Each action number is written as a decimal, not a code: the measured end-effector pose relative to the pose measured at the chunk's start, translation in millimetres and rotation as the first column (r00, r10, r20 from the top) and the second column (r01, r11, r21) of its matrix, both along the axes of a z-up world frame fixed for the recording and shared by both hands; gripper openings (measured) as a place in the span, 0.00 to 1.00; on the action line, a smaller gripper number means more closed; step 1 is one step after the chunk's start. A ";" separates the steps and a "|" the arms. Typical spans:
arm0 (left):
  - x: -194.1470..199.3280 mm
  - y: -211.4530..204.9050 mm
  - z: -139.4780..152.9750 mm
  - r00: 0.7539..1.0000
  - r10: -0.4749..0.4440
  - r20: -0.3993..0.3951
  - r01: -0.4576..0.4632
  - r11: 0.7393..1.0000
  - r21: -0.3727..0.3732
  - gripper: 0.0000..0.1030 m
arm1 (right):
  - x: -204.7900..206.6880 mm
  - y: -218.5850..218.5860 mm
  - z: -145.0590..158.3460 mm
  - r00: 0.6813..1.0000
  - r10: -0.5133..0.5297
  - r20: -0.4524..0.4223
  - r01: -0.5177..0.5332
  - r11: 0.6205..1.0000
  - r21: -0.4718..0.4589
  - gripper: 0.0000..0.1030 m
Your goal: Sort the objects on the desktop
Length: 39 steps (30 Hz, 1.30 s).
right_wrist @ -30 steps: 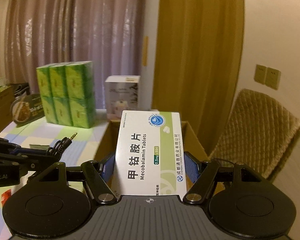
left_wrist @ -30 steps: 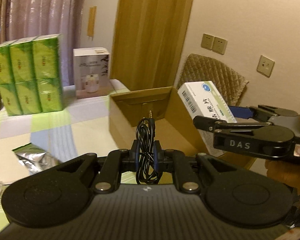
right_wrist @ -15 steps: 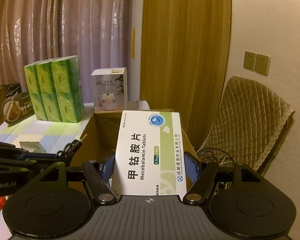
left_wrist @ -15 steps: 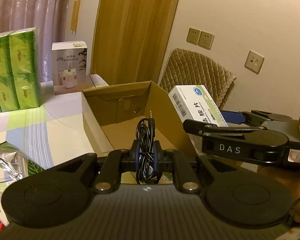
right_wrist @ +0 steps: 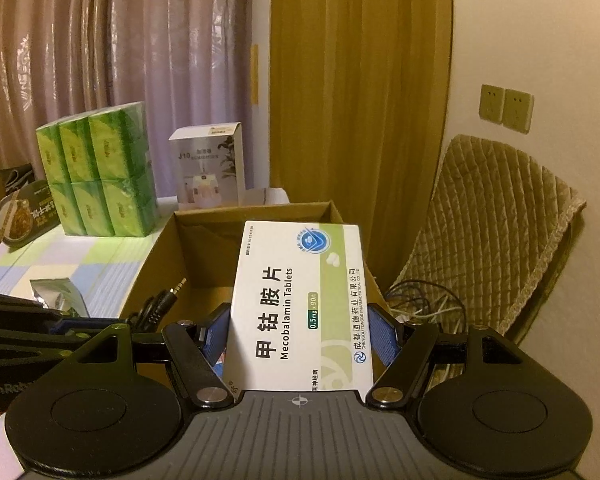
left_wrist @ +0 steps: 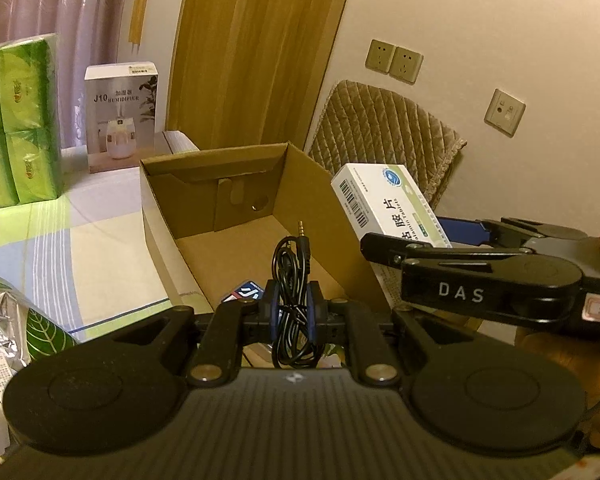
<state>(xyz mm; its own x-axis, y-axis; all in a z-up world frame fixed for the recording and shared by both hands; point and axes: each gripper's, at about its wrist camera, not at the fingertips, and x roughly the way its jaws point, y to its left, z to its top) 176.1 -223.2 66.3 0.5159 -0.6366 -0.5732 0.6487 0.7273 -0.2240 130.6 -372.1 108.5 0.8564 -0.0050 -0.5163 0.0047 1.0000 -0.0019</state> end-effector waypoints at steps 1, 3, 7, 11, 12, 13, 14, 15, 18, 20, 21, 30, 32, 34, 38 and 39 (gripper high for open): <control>0.4 -0.9 -1.3 1.000 0.000 -0.004 0.000 1.000 0.002 0.10 | 0.1 -0.6 -0.2 1.000 -0.001 -0.001 0.001 1.000 0.002 0.66; 1.8 -2.6 -4.0 1.000 -0.001 -0.012 0.001 1.000 0.004 0.10 | 0.7 -1.6 -0.9 1.000 -0.004 -0.004 0.004 1.000 0.005 0.66; 2.6 -6.9 -8.9 1.000 -0.010 -0.020 0.011 1.000 0.019 0.10 | 0.9 -3.6 -1.7 1.000 -0.002 -0.009 0.002 1.000 0.011 0.66; 1.2 -9.2 -8.9 1.000 -0.003 -0.008 0.004 0.999 0.038 0.25 | 1.0 -4.5 -2.0 1.000 -0.004 -0.011 0.004 1.000 0.015 0.66; 0.9 -8.9 -8.2 1.000 -0.002 -0.001 0.002 0.999 0.042 0.24 | 1.0 -4.8 -2.2 1.000 -0.003 -0.011 0.004 1.000 0.017 0.66; 0.9 -8.0 -7.1 1.000 -0.001 0.003 0.001 0.999 0.044 0.24 | 1.0 -4.9 -2.3 1.000 -0.002 -0.011 0.003 1.000 0.018 0.66; 1.0 -6.5 -5.7 1.000 0.002 0.006 -0.002 0.999 0.042 0.24 | 1.0 -4.9 -2.6 1.000 -0.001 -0.012 0.001 1.000 0.019 0.66; 1.1 -4.6 -4.4 1.000 0.007 0.008 -0.007 0.999 0.038 0.24 | 1.1 -4.6 -3.0 1.000 0.001 -0.013 -0.001 1.000 0.021 0.66; 1.7 1.5 -1.5 1.000 0.023 0.014 -0.024 0.999 0.036 0.24 | 1.5 -3.0 -3.3 1.000 0.011 -0.017 -0.010 1.000 0.025 0.66; 2.9 5.2 -0.4 0.999 0.035 0.016 -0.036 0.999 0.035 0.24 | 2.0 -1.8 -3.7 1.000 0.017 -0.020 -0.016 1.000 0.026 0.66; 3.1 6.3 0.1 0.999 0.040 0.016 -0.040 0.999 0.035 0.24 | 2.2 -1.2 -4.1 1.000 0.020 -0.022 -0.019 0.999 0.026 0.66; 4.2 12.0 -0.4 0.998 0.059 0.012 -0.059 0.997 0.039 0.24 | 7.7 -2.1 -8.5 0.998 0.043 -0.055 -0.038 0.996 0.084 0.67; 4.8 13.2 -0.7 0.998 0.063 0.012 -0.063 0.997 0.040 0.24 | 6.5 -3.5 -7.4 0.998 0.033 -0.046 -0.029 0.996 0.090 0.71; 5.2 14.5 -0.9 0.998 0.067 0.013 -0.067 0.997 0.042 0.24 | 5.2 -5.4 -5.6 0.999 0.022 -0.033 -0.018 0.995 0.095 0.73; 4.8 17.7 -1.5 0.997 0.069 0.018 -0.069 0.996 0.048 0.25 | 4.9 -6.4 -4.4 0.999 0.018 -0.029 -0.015 0.995 0.097 0.74; 4.7 17.9 -1.8 0.997 0.069 0.019 -0.070 0.996 0.050 0.25 | 4.5 -6.1 -4.3 0.999 0.019 -0.028 -0.016 0.995 0.095 0.74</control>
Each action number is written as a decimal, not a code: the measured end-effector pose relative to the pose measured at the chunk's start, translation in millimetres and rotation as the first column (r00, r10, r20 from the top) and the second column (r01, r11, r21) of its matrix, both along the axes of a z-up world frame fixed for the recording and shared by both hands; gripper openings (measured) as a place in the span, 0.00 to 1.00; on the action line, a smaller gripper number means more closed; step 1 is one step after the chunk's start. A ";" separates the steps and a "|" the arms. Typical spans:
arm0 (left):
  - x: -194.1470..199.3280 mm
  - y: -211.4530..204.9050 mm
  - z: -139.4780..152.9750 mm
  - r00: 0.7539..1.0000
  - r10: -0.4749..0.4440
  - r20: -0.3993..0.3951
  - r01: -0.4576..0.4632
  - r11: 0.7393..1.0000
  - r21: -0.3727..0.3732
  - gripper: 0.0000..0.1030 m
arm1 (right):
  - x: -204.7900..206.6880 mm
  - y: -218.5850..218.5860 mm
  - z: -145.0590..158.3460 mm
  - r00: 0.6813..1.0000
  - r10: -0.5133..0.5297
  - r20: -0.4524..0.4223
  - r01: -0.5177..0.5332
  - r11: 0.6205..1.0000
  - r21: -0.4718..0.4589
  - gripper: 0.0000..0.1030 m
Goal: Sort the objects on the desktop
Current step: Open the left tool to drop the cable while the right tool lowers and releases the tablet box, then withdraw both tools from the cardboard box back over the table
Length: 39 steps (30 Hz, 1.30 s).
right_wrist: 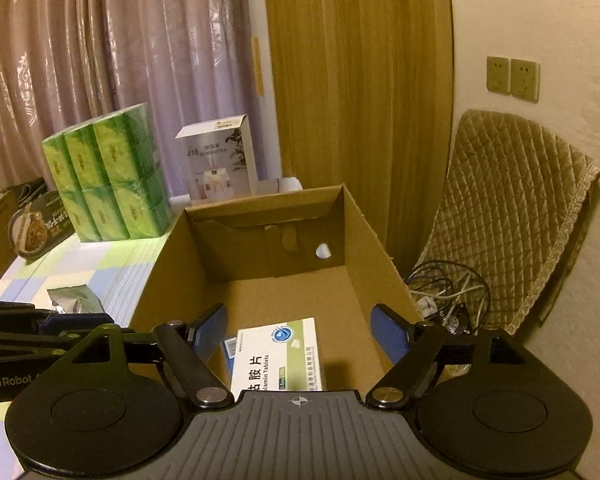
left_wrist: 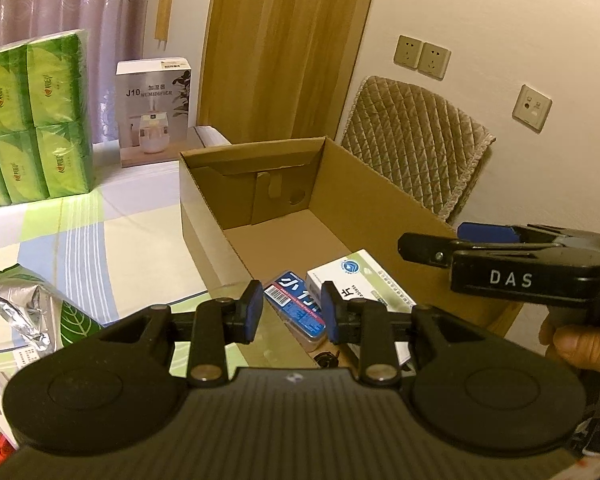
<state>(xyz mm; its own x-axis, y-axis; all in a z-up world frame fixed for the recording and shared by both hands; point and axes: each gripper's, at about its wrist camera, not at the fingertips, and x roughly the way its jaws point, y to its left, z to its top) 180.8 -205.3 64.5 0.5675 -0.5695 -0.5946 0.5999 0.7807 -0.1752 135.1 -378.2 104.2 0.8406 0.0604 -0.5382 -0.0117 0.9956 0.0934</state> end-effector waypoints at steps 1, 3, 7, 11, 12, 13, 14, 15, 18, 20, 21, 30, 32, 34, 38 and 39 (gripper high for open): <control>0.0 0.3 -0.3 1.000 0.001 0.000 -0.001 1.000 0.002 0.25 | -0.3 0.2 0.2 1.000 0.001 0.002 -0.001 1.000 -0.002 0.75; 0.3 1.4 -0.6 1.000 0.003 0.000 -0.003 1.000 0.005 0.25 | -0.8 0.5 0.4 1.000 0.001 0.005 -0.001 1.000 -0.005 0.75; -0.6 3.4 -1.9 1.000 0.005 0.001 -0.005 1.000 0.013 0.25 | -0.7 1.4 0.0 1.000 0.003 0.004 -0.003 1.000 -0.006 0.77; -0.8 4.0 -3.7 1.000 0.005 -0.001 -0.005 1.000 0.020 0.25 | -0.3 3.1 0.0 1.000 0.009 0.003 -0.009 1.000 -0.010 0.79; -1.0 4.1 -3.7 1.000 0.004 -0.001 -0.004 1.000 0.022 0.25 | -0.4 3.9 0.0 1.000 0.011 0.004 -0.011 1.000 -0.013 0.79; -1.1 4.1 -3.6 1.000 0.003 0.000 -0.003 1.000 0.023 0.25 | -0.7 4.6 -0.1 1.000 0.013 0.004 -0.012 1.000 -0.016 0.79; -1.1 4.3 -3.5 1.000 0.002 0.001 -0.002 1.000 0.023 0.25 | -0.6 5.6 -0.1 1.000 0.014 0.004 -0.014 1.000 -0.019 0.79; -1.1 4.5 -3.4 1.000 0.003 0.002 -0.003 1.000 0.023 0.25 | -0.4 6.4 -0.1 1.000 0.015 0.004 -0.015 1.000 -0.021 0.79; -1.4 5.0 -3.5 1.000 0.004 0.002 -0.004 1.000 0.024 0.25 | -0.3 7.8 -0.3 1.000 0.017 0.005 -0.017 1.000 -0.024 0.80; -1.4 6.8 -3.2 1.000 0.006 0.004 -0.006 1.000 0.024 0.26 | -0.7 8.3 0.1 1.000 0.018 0.010 -0.017 1.000 -0.026 0.80; -1.3 7.9 -2.8 1.000 0.009 0.004 -0.009 1.000 0.023 0.26 | -1.1 8.5 0.4 1.000 0.018 0.013 -0.017 1.000 -0.026 0.80; 0.0 38.8 3.6 0.998 0.057 0.028 -0.058 0.998 0.036 0.32 | -3.6 21.5 4.0 0.998 0.052 0.041 -0.051 0.998 -0.021 0.84; 0.9 50.0 2.0 0.997 0.078 0.026 -0.080 0.996 0.049 0.33 | -2.8 26.4 4.4 0.997 0.063 0.042 -0.063 0.998 -0.020 0.84; 1.8 60.8 1.0 0.995 0.099 0.022 -0.100 0.993 0.059 0.36 | -2.7 31.7 5.5 0.996 0.074 0.047 -0.074 0.997 -0.016 0.85; 1.2 83.8 0.9 0.989 0.144 0.032 -0.146 0.987 0.072 0.55 | -2.8 46.4 6.3 0.992 0.111 0.053 -0.110 0.994 -0.025 0.86; 1.3 89.8 1.0 0.988 0.152 0.036 -0.155 0.985 0.074 0.56 | -3.3 50.6 6.0 0.991 0.123 0.054 -0.121 0.992 -0.032 0.87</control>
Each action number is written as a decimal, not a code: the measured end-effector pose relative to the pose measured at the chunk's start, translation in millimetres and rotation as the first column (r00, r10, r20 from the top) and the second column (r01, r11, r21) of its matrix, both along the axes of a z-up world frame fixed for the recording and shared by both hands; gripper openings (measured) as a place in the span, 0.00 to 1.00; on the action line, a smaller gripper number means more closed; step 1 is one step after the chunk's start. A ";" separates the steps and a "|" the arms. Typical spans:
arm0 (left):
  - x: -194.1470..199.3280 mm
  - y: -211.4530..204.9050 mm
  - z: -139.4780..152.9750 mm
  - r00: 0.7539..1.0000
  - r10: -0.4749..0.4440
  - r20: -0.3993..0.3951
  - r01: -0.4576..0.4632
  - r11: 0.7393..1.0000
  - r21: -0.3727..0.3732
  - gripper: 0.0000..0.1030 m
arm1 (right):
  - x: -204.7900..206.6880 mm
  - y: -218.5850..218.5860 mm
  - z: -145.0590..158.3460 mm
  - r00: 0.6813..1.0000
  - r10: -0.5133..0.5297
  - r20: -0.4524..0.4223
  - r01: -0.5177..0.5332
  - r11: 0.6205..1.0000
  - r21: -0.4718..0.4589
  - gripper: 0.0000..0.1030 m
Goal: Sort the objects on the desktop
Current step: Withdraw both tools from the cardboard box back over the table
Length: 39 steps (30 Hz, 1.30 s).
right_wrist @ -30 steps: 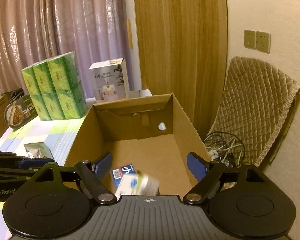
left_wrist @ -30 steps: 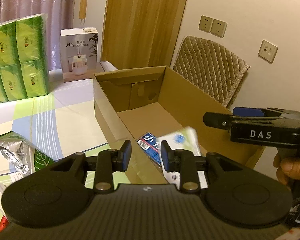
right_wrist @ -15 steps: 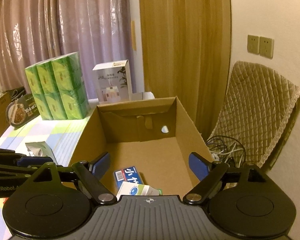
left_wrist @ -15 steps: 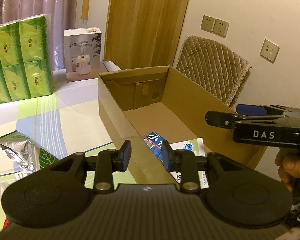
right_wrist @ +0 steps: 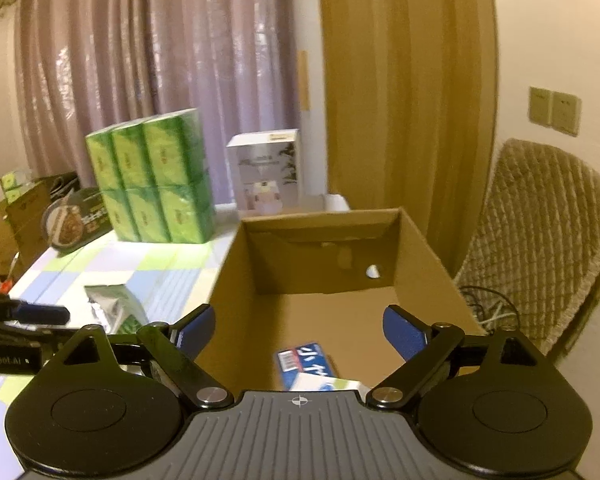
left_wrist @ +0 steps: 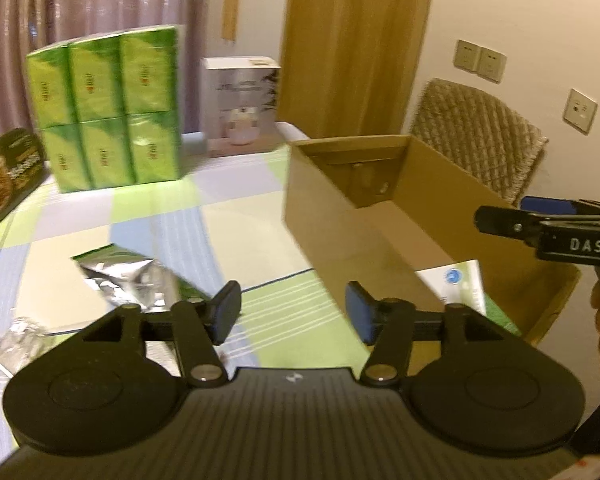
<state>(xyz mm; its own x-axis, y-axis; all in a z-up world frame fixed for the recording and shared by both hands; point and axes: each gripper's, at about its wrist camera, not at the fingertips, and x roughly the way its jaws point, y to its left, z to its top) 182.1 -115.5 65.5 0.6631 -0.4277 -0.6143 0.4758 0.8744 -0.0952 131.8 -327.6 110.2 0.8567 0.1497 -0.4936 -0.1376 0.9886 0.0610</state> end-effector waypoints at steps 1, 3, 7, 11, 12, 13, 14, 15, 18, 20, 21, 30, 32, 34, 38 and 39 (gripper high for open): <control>0.4 6.4 -0.1 1.000 0.010 0.002 -0.011 1.000 0.003 0.60 | -0.7 4.7 -0.3 1.000 0.013 0.003 -0.013 1.000 -0.008 0.88; 1.6 20.1 0.0 0.999 0.034 0.002 -0.034 0.999 0.011 0.62 | -2.3 13.6 -1.1 0.999 0.041 0.009 -0.040 0.999 -0.022 0.88; 3.2 50.2 0.8 0.996 0.092 0.003 -0.092 0.996 0.018 0.72 | -5.7 31.2 0.1 0.995 0.097 0.035 -0.097 0.995 -0.011 0.89; 4.5 82.5 -1.5 0.988 0.154 -0.014 -0.153 0.988 0.029 0.81 | -8.1 57.3 1.0 0.984 0.171 0.059 -0.171 0.985 -0.006 0.89; 4.6 89.4 -2.4 0.986 0.166 -0.016 -0.166 0.985 0.037 0.82 | -8.0 64.4 0.5 0.980 0.190 0.059 -0.190 0.982 -0.006 0.89; 4.6 96.2 -3.7 0.984 0.179 -0.017 -0.178 0.983 0.048 0.83 | -7.7 72.0 -0.4 0.976 0.211 0.056 -0.211 0.977 -0.007 0.89; 4.3 104.1 -5.4 0.981 0.193 -0.018 -0.192 0.980 0.060 0.84 | -7.1 79.6 -1.5 0.972 0.230 0.052 -0.230 0.973 -0.011 0.89; 3.9 111.1 -7.4 0.978 0.207 -0.018 -0.206 0.976 0.071 0.84 | -6.4 87.3 -3.0 0.968 0.248 0.048 -0.248 0.969 -0.016 0.89; 2.5 132.1 -16.7 0.969 0.246 -0.029 -0.242 0.966 0.096 0.86 | -5.7 110.3 -9.1 0.952 0.303 0.033 -0.302 0.953 -0.036 0.89; 1.2 145.0 -23.7 0.964 0.263 -0.042 -0.257 0.960 0.111 0.86 | -6.1 124.0 -13.4 0.941 0.337 0.026 -0.335 0.941 -0.050 0.89; 0.0 150.0 -26.5 0.962 0.269 -0.046 -0.262 0.958 0.119 0.86 | -7.1 129.6 -15.7 0.937 0.350 0.024 -0.348 0.936 -0.058 0.89; -3.9 170.1 -49.3 0.974 0.208 -0.086 -0.190 0.965 0.181 0.86 | -12.9 169.6 -41.6 0.889 0.457 -0.038 -0.458 0.879 -0.134 0.89; -6.2 166.2 -55.6 0.984 0.154 -0.091 -0.132 0.969 0.211 0.86 | -13.3 175.3 -48.7 0.879 0.473 -0.061 -0.476 0.867 -0.148 0.89; -8.8 161.5 -63.0 0.989 0.101 -0.104 -0.076 0.972 0.222 0.86 | -13.2 180.5 -57.1 0.868 0.489 -0.091 -0.497 0.853 -0.156 0.89; -8.9 149.5 -76.0 0.994 0.017 -0.108 0.011 0.966 0.258 0.85 | -9.8 190.2 -74.7 0.841 0.518 -0.155 -0.539 0.826 -0.166 0.83; -9.5 146.6 -78.4 0.995 -0.007 -0.100 0.034 0.962 0.273 0.85 | -9.1 191.6 -78.1 0.836 0.522 -0.169 -0.546 0.822 -0.164 0.82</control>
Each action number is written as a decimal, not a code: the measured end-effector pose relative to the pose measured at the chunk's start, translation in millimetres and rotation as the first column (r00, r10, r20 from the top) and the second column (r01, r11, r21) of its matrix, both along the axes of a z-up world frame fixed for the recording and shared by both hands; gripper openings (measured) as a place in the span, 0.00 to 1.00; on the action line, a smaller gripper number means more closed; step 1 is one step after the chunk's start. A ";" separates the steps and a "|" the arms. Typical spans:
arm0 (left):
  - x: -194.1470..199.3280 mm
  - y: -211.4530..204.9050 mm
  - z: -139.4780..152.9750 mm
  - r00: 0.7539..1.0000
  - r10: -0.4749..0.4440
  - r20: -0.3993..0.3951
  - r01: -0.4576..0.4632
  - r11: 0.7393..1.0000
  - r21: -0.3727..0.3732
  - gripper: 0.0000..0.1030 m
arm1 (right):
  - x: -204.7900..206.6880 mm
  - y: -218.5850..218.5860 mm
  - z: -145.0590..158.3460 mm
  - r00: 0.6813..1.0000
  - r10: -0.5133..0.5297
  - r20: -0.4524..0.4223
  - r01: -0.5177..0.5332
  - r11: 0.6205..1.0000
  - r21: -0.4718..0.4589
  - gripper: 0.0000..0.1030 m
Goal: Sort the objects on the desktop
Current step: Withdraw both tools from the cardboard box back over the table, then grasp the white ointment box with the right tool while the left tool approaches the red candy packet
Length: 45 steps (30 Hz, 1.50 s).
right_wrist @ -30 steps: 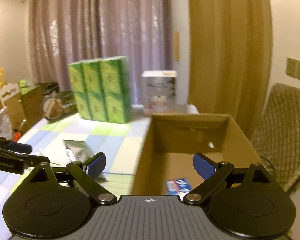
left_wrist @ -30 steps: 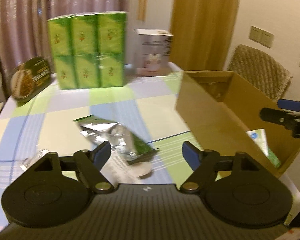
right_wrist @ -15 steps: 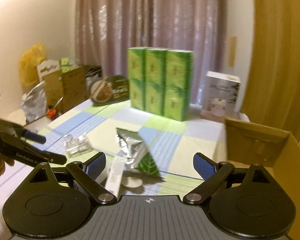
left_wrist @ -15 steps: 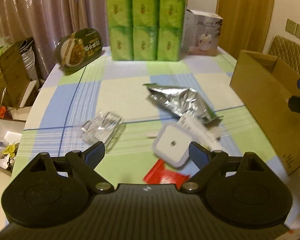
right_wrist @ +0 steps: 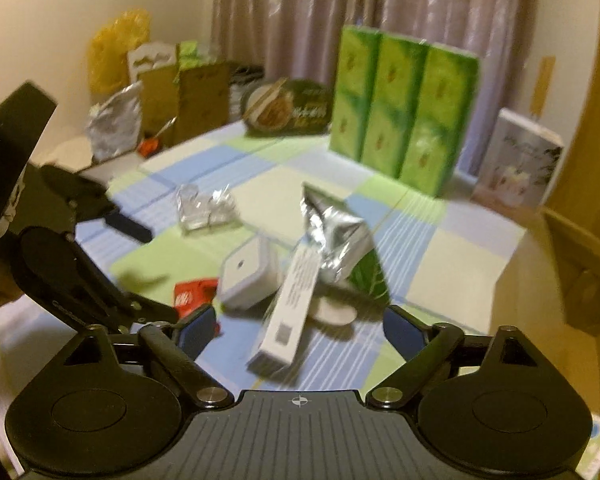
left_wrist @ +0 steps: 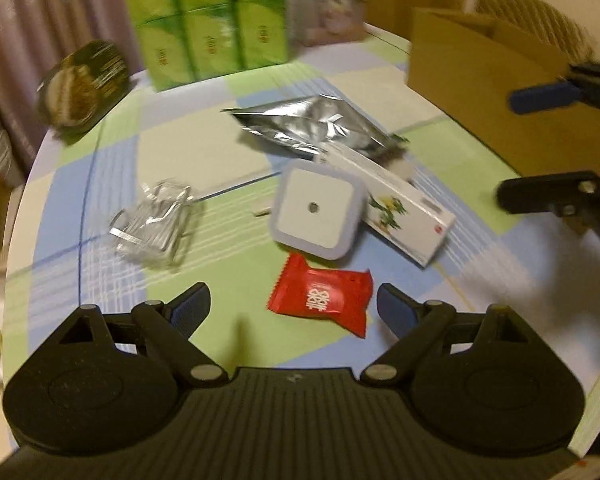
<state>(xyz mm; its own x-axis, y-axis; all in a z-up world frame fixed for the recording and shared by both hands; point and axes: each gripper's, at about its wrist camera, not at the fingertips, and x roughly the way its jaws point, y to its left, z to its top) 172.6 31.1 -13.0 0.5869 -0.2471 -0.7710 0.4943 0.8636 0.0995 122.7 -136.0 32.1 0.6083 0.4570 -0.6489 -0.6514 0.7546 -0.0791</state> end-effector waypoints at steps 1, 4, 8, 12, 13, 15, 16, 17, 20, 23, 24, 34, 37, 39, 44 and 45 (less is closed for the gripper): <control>-0.2 -2.9 -2.4 0.999 -0.031 0.005 0.031 0.999 0.011 0.85 | 1.7 1.2 -3.1 1.000 0.004 -0.013 -0.004 1.000 -0.004 0.80; 3.3 -6.9 -8.4 0.994 -0.109 0.006 0.109 0.994 0.027 0.82 | 6.8 4.7 -9.2 0.999 0.013 -0.041 -0.013 1.000 -0.007 0.79; 17.5 -6.3 -16.2 0.988 -0.148 -0.040 0.149 0.989 0.019 0.76 | 12.3 11.8 -15.7 0.998 0.027 -0.058 -0.028 0.999 -0.016 0.76; 29.2 -8.1 -27.3 0.980 -0.174 -0.093 0.177 0.984 0.023 0.70 | 21.3 15.8 -21.3 0.996 0.027 -0.087 -0.027 1.000 -0.009 0.67; 30.8 -8.4 -29.8 0.978 -0.180 -0.103 0.184 0.983 0.023 0.67 | 25.2 15.7 -23.5 0.995 0.018 -0.102 -0.019 1.000 -0.004 0.65; 32.3 -7.5 -32.1 0.977 -0.184 -0.112 0.187 0.982 0.015 0.67 | 32.2 15.1 -27.8 0.991 -0.002 -0.134 0.003 1.000 0.009 0.63; 32.4 -7.1 -31.9 0.977 -0.183 -0.112 0.186 0.982 0.015 0.66 | 35.8 15.1 -29.7 0.989 -0.012 -0.149 0.014 1.000 0.013 0.63; 32.4 -7.5 -31.5 0.977 -0.184 -0.112 0.187 0.982 0.017 0.63 | 38.9 15.3 -31.3 0.987 -0.019 -0.162 0.023 1.000 0.019 0.62; 33.0 -7.7 -30.9 0.976 -0.185 -0.113 0.187 0.982 0.010 0.62 | 45.1 17.2 -35.3 0.981 -0.027 -0.190 0.034 0.999 0.033 0.59; 33.9 -6.2 -32.0 0.977 -0.178 -0.117 0.179 0.984 -0.004 0.62 | 48.4 18.9 -39.1 0.977 -0.030 -0.213 0.038 0.999 0.036 0.55; 34.4 -5.7 -32.1 0.977 -0.175 -0.119 0.176 0.984 -0.008 0.62 | 49.2 18.8 -40.3 0.975 -0.033 -0.219 0.042 0.998 0.037 0.55; 33.5 -9.8 -31.6 0.976 -0.172 -0.131 0.170 0.985 -0.026 0.53 | 49.5 14.8 -47.4 0.963 -0.061 -0.261 0.073 0.997 0.036 0.24; 31.5 -11.5 -30.5 0.978 -0.162 -0.129 0.161 0.987 -0.021 0.49 | 45.0 6.6 -44.5 0.955 -0.072 -0.287 0.087 0.995 0.041 0.23; 29.2 -12.9 -29.0 0.980 -0.155 -0.122 0.154 0.988 -0.016 0.47 | 41.0 -1.7 -41.8 0.942 -0.078 -0.328 0.104 0.993 0.062 0.23; 16.9 -12.5 -24.4 0.980 -0.149 -0.128 0.148 0.989 -0.022 0.39 | 26.1 -28.1 -37.2 0.903 -0.079 -0.421 0.142 0.983 0.119 0.23; 12.5 -13.4 -24.2 0.979 -0.156 -0.128 0.156 0.988 -0.014 0.39 | 21.9 -32.2 -36.4 0.905 -0.089 -0.417 0.149 0.982 0.113 0.23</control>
<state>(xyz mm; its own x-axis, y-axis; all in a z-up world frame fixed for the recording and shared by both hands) 185.1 17.7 -37.2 0.4376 -0.3313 -0.8359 0.6313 0.7752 0.0232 144.5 -168.3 -4.4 0.3590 0.5017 -0.7870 -0.5086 0.8122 0.2857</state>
